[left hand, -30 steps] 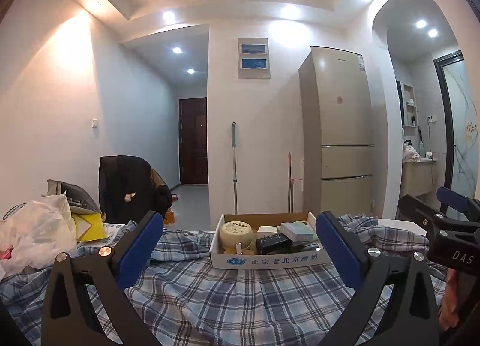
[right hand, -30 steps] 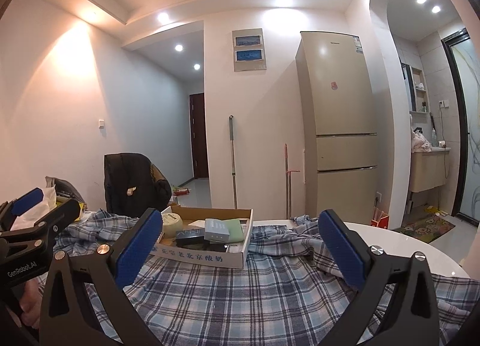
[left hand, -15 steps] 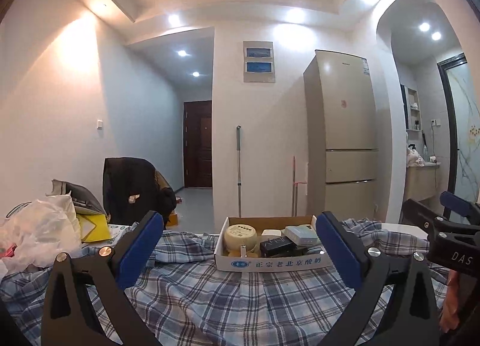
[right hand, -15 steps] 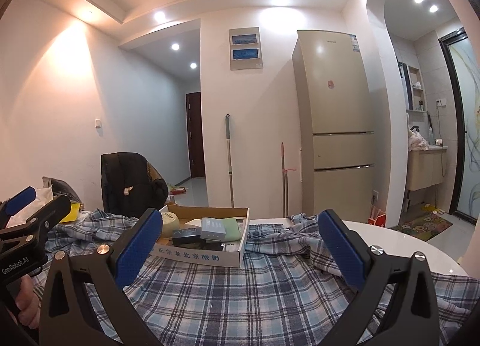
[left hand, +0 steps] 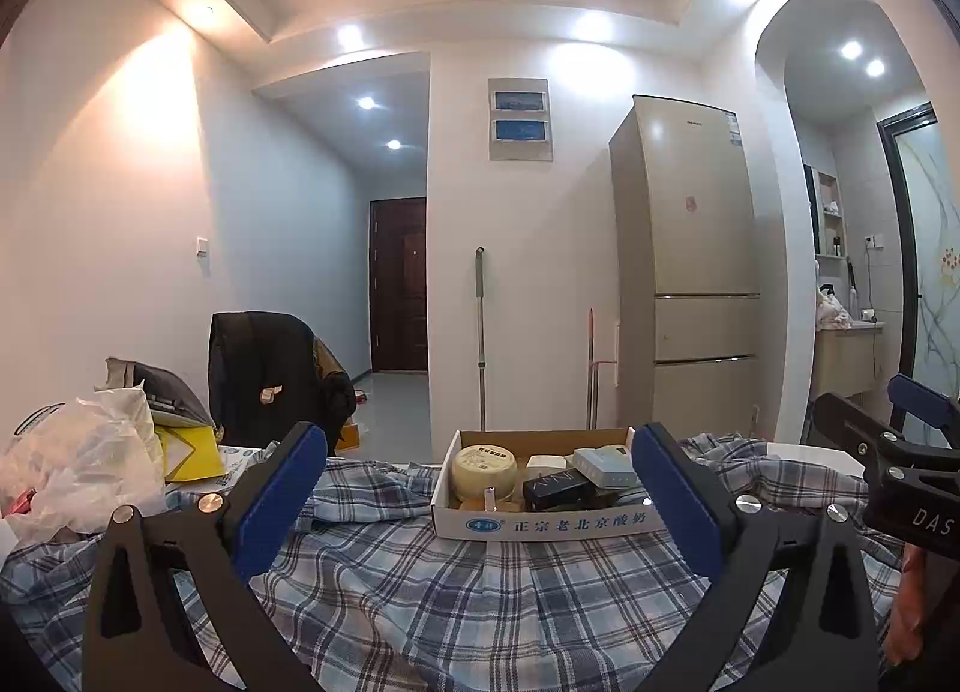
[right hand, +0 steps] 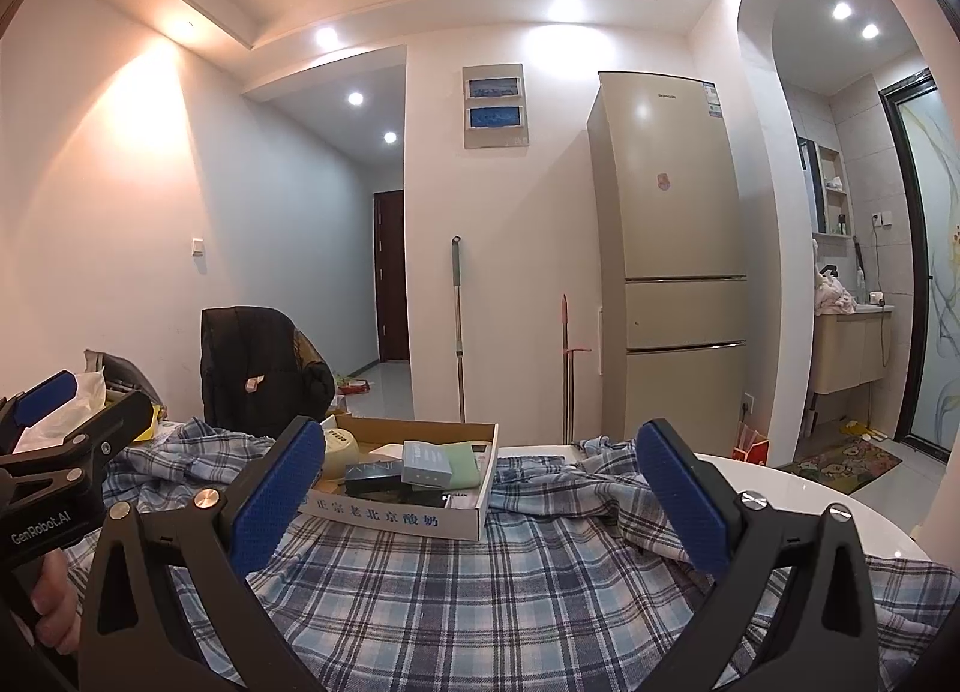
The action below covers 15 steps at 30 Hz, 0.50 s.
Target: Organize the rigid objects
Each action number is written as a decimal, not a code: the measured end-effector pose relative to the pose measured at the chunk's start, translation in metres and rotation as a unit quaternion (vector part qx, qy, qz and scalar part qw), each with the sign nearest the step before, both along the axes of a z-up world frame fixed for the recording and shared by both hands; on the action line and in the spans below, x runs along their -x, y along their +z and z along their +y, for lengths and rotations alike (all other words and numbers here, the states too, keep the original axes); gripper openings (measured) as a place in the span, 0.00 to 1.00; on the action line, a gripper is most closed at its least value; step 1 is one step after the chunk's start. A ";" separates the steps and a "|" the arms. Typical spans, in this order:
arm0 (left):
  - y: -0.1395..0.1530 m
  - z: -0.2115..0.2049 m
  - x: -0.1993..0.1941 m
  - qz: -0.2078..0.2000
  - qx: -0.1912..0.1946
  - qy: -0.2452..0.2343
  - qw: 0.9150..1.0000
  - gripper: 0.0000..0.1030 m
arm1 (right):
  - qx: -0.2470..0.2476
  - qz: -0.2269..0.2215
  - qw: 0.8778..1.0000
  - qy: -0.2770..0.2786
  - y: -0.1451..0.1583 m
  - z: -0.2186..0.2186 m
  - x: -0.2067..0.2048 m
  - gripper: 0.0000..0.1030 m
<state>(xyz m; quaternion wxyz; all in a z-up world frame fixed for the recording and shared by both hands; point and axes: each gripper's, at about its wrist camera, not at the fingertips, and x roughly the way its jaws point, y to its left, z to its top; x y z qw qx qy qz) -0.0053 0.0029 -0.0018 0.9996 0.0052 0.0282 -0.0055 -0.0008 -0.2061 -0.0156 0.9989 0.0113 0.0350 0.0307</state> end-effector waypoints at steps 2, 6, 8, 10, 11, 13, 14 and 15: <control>0.000 0.000 0.000 0.001 0.000 0.001 1.000 1.00 | -0.001 0.001 1.000 0.000 0.000 0.000 0.000 1.00; -0.002 0.000 -0.001 0.002 0.000 0.001 1.000 1.00 | 0.000 0.003 1.000 0.000 -0.001 -0.001 0.000 1.00; -0.002 0.000 -0.001 0.002 -0.001 0.001 1.000 1.00 | 0.000 0.004 1.000 0.000 -0.001 -0.001 0.000 1.00; -0.002 0.000 -0.001 0.002 0.000 0.001 1.000 1.00 | 0.000 0.004 1.000 0.000 0.000 -0.001 0.000 1.00; -0.002 0.000 -0.001 0.002 0.000 0.001 1.000 1.00 | 0.000 0.004 1.000 0.000 0.000 -0.001 0.000 1.00; -0.001 0.000 -0.001 0.002 0.000 0.001 1.000 1.00 | 0.000 0.004 1.000 0.000 0.000 -0.002 0.000 1.00; -0.001 0.000 -0.001 0.002 0.000 0.001 1.000 1.00 | 0.000 0.004 1.000 0.000 0.000 -0.002 0.000 1.00; -0.001 0.000 -0.001 0.002 0.000 0.001 1.000 1.00 | 0.000 0.004 1.000 0.000 0.000 -0.001 0.000 1.00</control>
